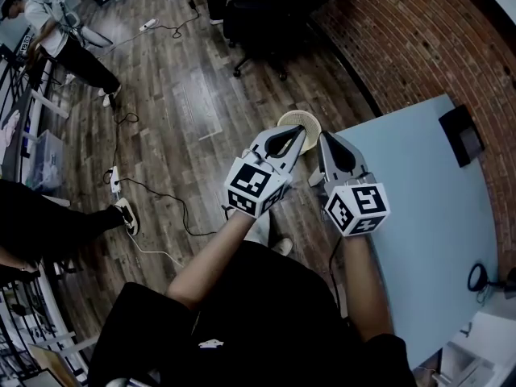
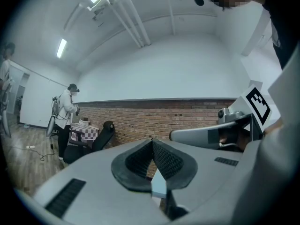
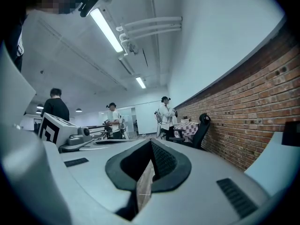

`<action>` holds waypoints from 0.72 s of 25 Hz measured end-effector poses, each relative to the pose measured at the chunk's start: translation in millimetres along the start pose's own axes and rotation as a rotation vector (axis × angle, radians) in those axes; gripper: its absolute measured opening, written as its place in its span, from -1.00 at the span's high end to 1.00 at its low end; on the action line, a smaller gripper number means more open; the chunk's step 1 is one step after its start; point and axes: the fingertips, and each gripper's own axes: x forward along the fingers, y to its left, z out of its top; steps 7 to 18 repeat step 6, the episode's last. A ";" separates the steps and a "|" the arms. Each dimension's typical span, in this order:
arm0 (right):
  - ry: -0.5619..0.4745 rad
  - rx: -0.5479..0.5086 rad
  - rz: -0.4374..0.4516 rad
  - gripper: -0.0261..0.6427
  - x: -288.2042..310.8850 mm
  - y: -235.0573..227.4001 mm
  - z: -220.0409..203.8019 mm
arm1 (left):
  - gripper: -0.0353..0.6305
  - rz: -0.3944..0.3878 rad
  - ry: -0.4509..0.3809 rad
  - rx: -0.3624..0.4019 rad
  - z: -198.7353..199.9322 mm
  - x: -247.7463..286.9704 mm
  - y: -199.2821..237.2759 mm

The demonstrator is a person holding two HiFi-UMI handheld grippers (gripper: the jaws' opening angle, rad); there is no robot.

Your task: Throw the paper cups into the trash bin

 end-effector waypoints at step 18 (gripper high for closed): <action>-0.001 0.008 -0.001 0.92 -7.3 -0.6 1.8 | 0.87 0.003 0.006 -0.001 0.9 -2.8 -8.3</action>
